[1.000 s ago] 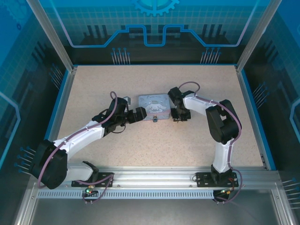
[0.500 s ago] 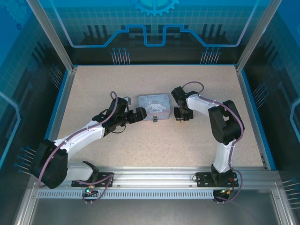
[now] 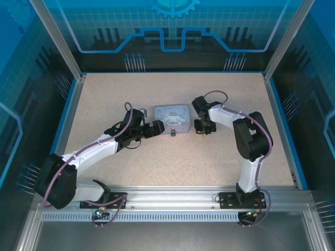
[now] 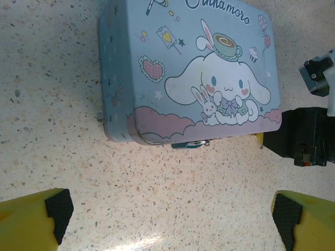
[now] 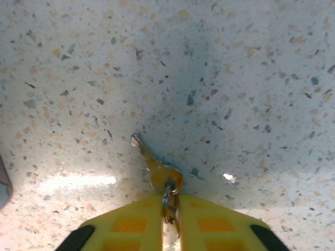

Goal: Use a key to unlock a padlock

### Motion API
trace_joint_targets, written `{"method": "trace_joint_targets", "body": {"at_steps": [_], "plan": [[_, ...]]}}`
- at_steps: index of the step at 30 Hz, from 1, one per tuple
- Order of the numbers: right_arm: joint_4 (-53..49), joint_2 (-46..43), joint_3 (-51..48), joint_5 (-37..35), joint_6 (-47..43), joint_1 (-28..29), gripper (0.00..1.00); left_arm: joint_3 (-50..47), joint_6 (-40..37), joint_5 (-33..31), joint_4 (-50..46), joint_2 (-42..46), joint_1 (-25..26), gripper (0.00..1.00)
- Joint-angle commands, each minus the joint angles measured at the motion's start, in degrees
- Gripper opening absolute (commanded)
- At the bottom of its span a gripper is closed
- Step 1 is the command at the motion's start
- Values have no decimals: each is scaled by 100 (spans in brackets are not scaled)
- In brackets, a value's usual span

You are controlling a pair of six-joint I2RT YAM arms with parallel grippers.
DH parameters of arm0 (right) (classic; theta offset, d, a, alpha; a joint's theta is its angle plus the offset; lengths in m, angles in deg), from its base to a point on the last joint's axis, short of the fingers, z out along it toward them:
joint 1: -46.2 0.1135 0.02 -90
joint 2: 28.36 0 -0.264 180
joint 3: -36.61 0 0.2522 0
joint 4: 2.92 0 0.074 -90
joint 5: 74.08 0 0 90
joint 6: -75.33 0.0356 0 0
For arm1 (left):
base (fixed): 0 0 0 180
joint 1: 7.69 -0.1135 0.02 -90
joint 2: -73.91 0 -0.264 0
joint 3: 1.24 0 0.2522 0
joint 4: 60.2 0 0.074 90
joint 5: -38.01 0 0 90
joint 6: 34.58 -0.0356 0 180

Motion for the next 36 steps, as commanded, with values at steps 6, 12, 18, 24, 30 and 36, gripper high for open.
{"method": "trace_joint_targets", "body": {"at_steps": [6, 12, 18, 24, 30, 36], "plan": [[252, -245, -400, 255, -423, -276, 0, 249, 143, 89, -105, 35, 43, 99], [345, -1100, -788, 813, -647, -276, 0, 300, 374, 106, -104, 246, 12, 99], [481, -2049, -1055, 2035, -1142, -207, 0, 519, 701, 373, -126, 304, -64, 99], [907, -2720, -1318, 3531, -1410, -189, 0, 770, 982, 880, -131, 204, -100, 99], [1201, -2883, -1443, 4231, -1423, -57, 0, 1077, 1276, 1357, -49, -101, -109, 99], [1917, -2955, -1767, 4415, -555, 8, 0, 848, 2248, 1639, 588, -311, -105, 99]]}}
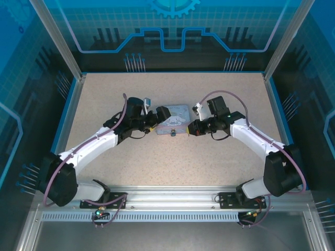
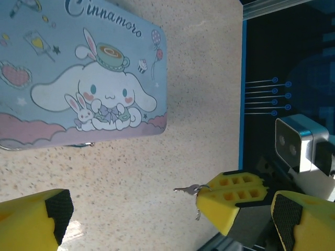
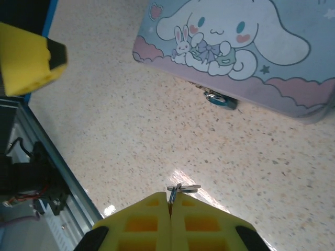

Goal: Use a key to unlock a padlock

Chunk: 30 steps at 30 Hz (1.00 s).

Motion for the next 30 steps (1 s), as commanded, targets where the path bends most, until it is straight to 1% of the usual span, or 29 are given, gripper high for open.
{"method": "trace_joint_targets", "body": {"at_steps": [1, 5, 8, 14, 17, 20, 26, 30], "plan": [[676, -149, -261, 334, 703, 111, 0, -225, 990, 392, 662, -132, -44, 99], [1263, -188, -514, 125, 1382, 270, 0, -641, 2205, 511, 1496, -238, -35, 99], [1554, -167, -539, -122, 1647, 413, 0, -728, 2920, 543, 1560, -294, -30, 99], [1798, -34, -232, -482, 1881, 760, 0, -856, 4090, 599, 1927, -433, -8, 95], [1799, 87, 11, -564, 1891, 888, 0, -905, 4585, 700, 2359, -623, 30, 92], [1803, 185, 206, -594, 1891, 980, 0, -925, 4900, 736, 2639, -791, 90, 90], [1778, 292, 453, -605, 1881, 1089, 0, -948, 5195, 671, 2907, -906, 184, 89], [1768, 343, 483, -595, 1857, 1134, 0, -936, 5425, 653, 3167, -1010, 197, 85]]}}
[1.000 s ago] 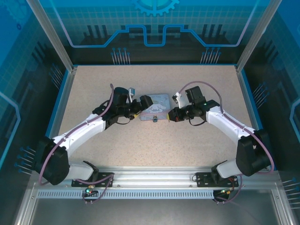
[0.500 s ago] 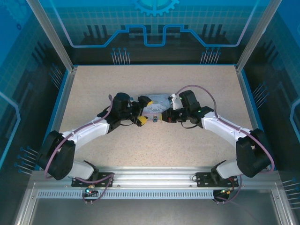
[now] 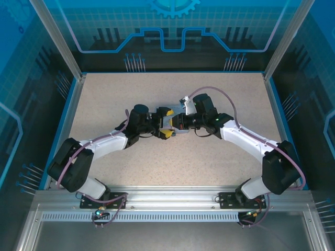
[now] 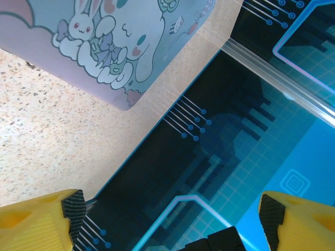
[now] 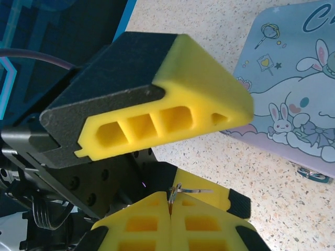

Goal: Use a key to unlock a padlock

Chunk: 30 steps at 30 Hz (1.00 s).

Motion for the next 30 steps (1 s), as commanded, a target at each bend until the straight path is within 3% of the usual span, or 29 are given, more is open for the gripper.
{"method": "trace_joint_targets", "body": {"at_steps": [1, 15, 30], "plan": [[46, 116, 154, -42, 16, 108, 0, -55, 333, 98, 452, -118, 33, 83], [-119, -160, -174, -169, -107, 144, 0, -114, 397, 31, 832, -356, 29, 58], [-205, -277, -263, -221, -192, 65, 0, -125, 318, 0, 885, -454, 22, 42]]}}
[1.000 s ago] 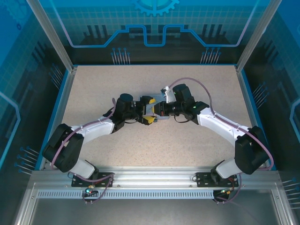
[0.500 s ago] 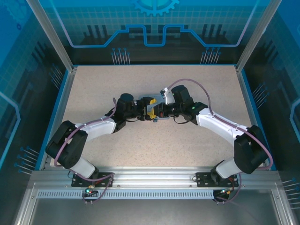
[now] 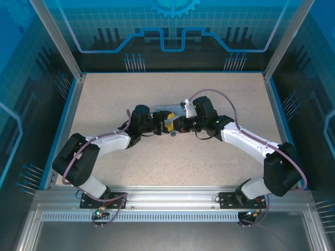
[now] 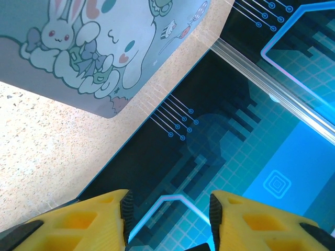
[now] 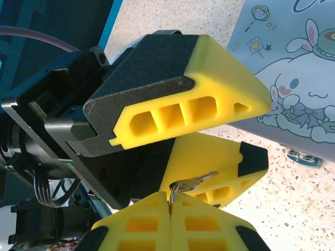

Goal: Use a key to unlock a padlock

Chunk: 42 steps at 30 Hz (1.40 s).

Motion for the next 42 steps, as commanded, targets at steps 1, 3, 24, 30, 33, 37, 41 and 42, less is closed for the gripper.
{"method": "trace_joint_targets", "body": {"at_steps": [1, 3, 24, 30, 33, 37, 41, 42], "plan": [[-74, -135, -69, -59, -98, 5, 0, -82, -39, 5, 179, -76, 18, 41], [-76, -135, -67, -49, -98, -10, 0, -68, -35, 15, 221, -100, 17, 39], [-119, -378, -173, -229, 1, -153, 15, 42, -263, 40, 293, -162, 3, 0], [173, -784, -512, -245, 606, -492, 58, 391, -2109, 42, 65, -8, -124, 0], [470, -874, -671, -238, 1158, -617, 61, 506, -3111, -84, 8, 111, -158, 0], [1096, -821, -929, -271, 2143, -664, 62, 622, -4323, -368, -12, 285, -161, 0], [2032, -689, -1168, -346, 3107, -613, 62, 577, -4977, -943, 154, 465, -161, 0], [2259, -668, -1223, -420, 3311, -579, 61, 530, -5086, -1096, 267, 510, -153, 0]]}}
